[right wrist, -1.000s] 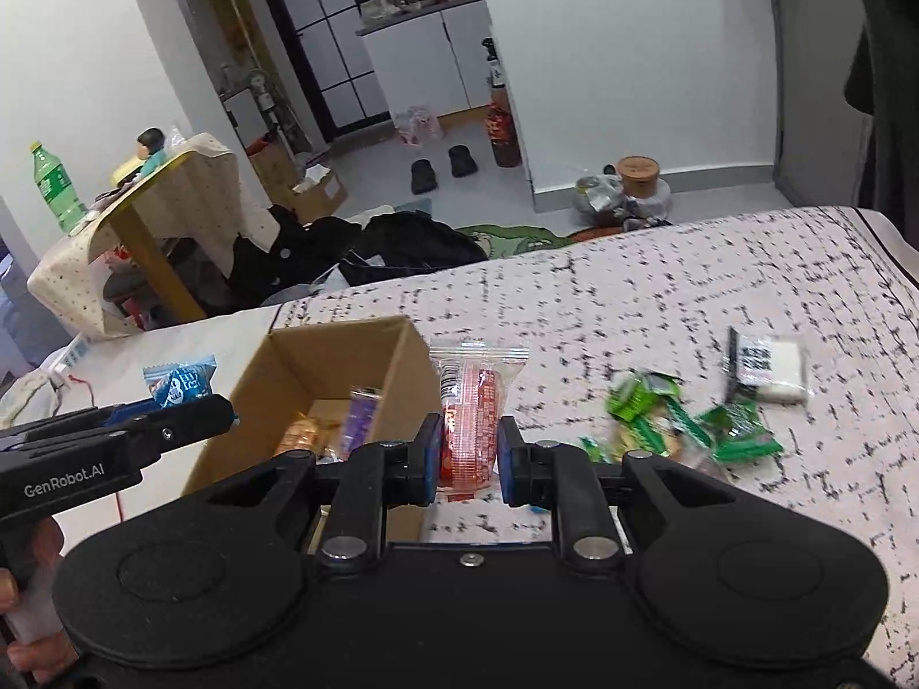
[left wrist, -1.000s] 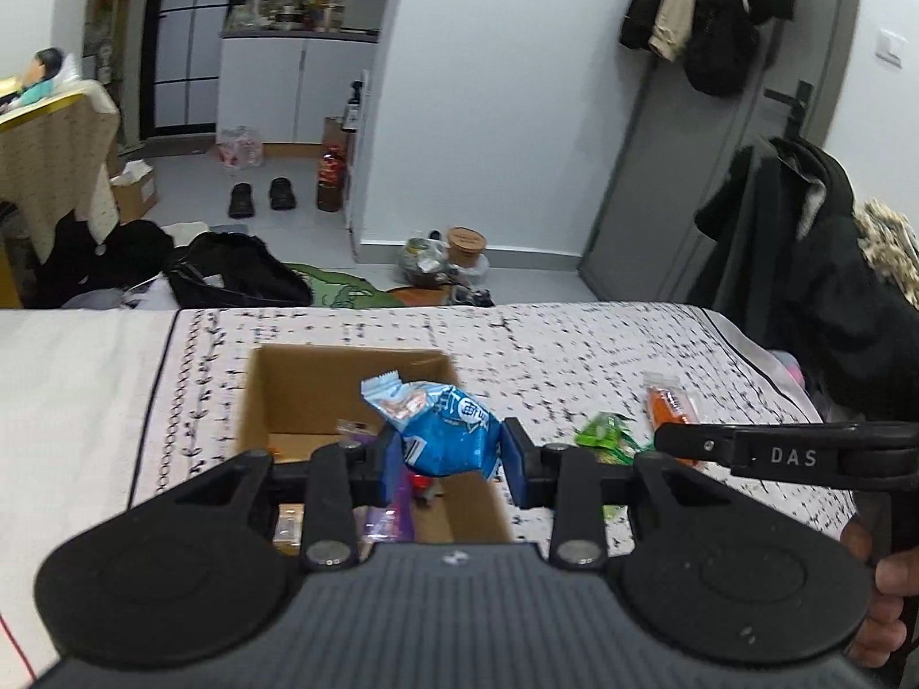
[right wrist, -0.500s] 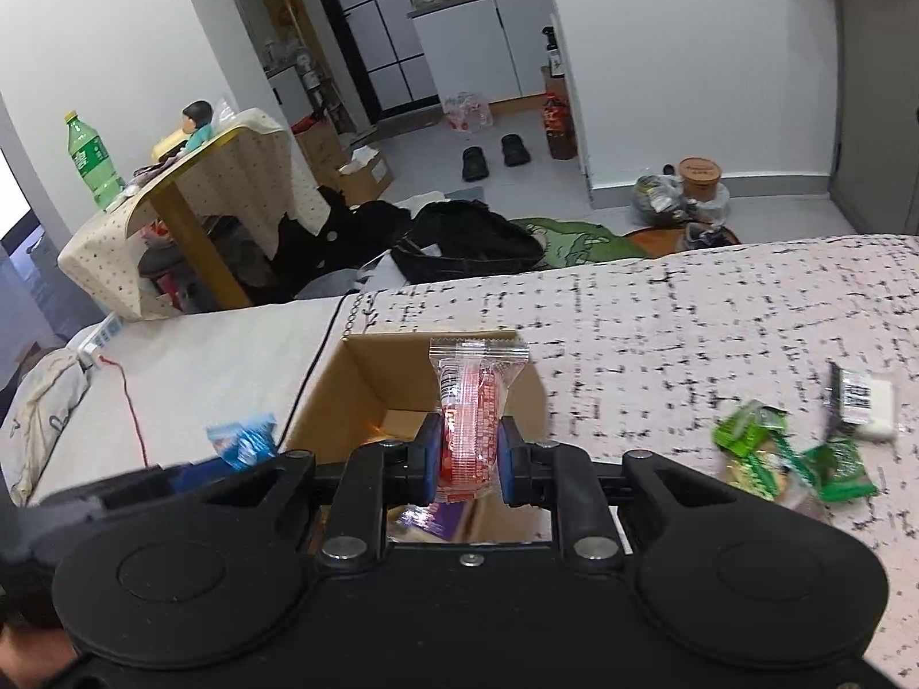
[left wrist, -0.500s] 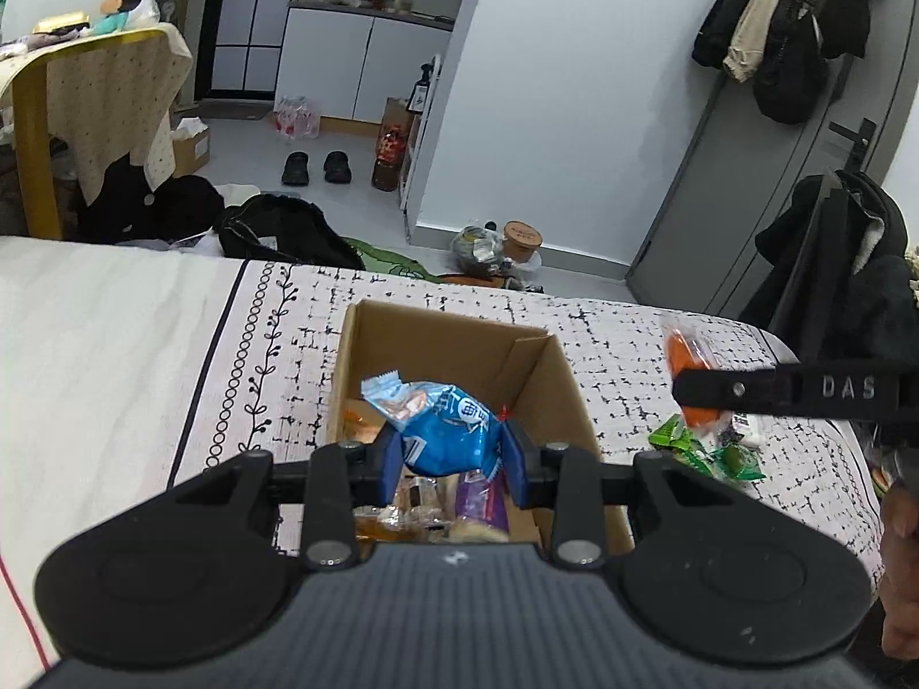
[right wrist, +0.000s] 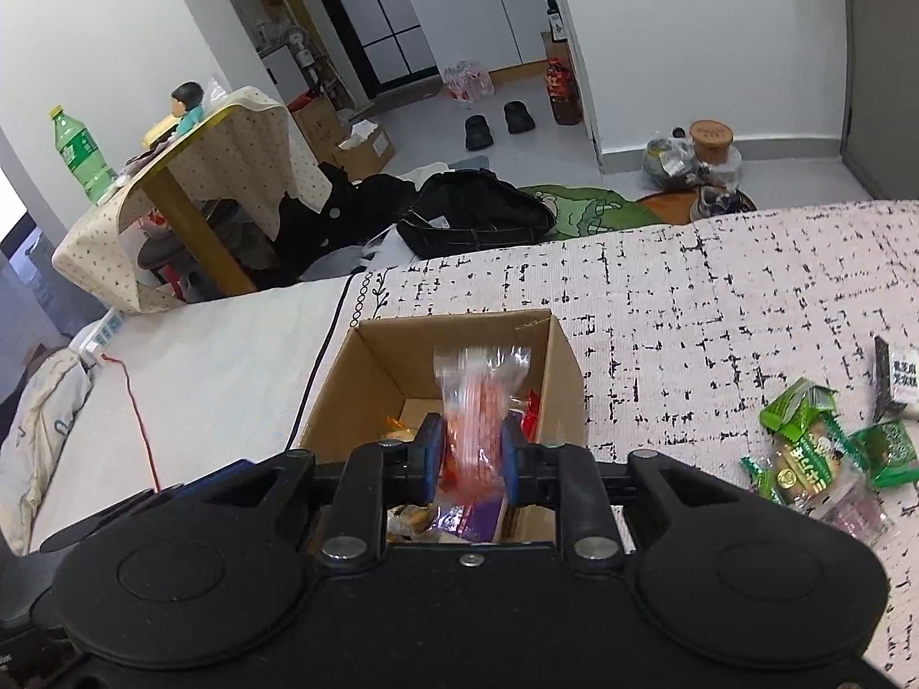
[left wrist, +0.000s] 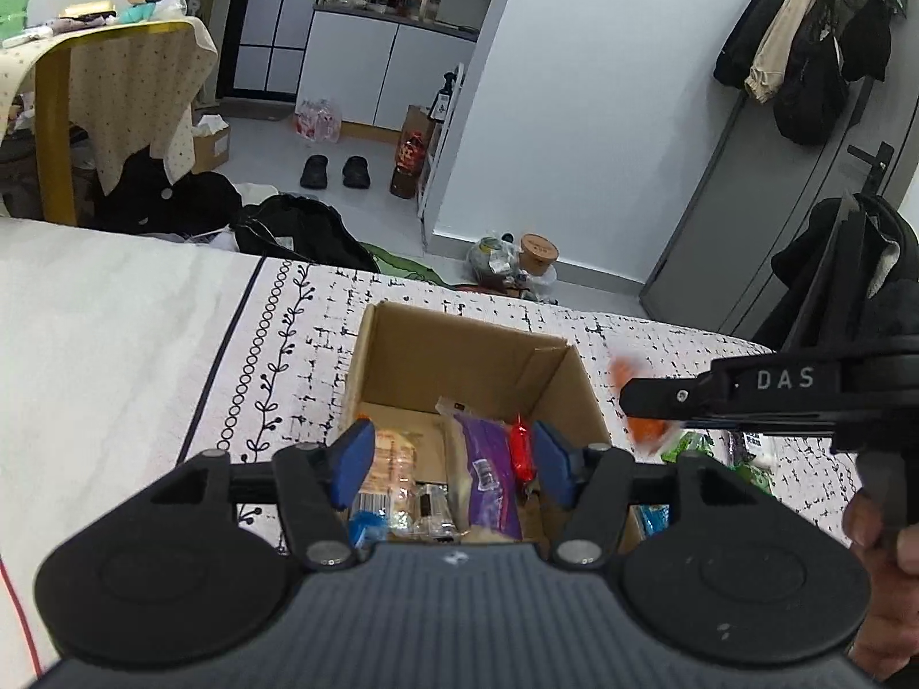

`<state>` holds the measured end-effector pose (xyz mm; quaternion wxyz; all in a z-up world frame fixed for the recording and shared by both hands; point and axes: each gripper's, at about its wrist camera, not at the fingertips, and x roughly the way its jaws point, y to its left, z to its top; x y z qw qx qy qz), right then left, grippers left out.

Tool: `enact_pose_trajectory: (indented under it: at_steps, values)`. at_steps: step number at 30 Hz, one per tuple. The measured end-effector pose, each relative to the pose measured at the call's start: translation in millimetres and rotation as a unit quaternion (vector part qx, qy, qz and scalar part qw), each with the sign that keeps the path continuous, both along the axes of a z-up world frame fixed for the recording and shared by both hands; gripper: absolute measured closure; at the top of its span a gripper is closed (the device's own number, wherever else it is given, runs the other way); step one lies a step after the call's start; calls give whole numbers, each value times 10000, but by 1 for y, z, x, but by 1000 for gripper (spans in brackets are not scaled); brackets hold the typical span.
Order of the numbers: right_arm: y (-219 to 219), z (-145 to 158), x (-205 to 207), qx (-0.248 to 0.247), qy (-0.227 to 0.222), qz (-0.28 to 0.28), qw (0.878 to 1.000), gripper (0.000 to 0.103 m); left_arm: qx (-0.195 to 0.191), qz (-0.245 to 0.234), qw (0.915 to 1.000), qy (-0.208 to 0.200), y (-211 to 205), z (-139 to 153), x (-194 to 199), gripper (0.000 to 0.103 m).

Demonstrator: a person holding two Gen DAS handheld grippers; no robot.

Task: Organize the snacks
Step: 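Lower both packets into the box and open both grippers, then move both tools back over the snack pile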

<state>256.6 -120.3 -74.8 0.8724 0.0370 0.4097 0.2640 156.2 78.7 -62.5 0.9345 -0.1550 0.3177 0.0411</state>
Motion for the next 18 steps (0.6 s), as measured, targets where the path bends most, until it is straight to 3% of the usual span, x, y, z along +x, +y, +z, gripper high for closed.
enact_pose_trajectory:
  at_steps: [2,4,12,18]
  values:
    - [-1,1,1,11,4,-22,10000,68,15,37,10000,13,0,1,0,40]
    - [-6,3,1,52,-35,-60,10000,63,33,75,10000,31,-1,2,1,31]
    - [-37,6,-3,15,-94,-264,9996,39,46,-40,9998,212,-16,3,5,25]
    - [-76,6,-6,-45,-101,-620,9980,22,40,-139,9997,195,-30,4,7,6]
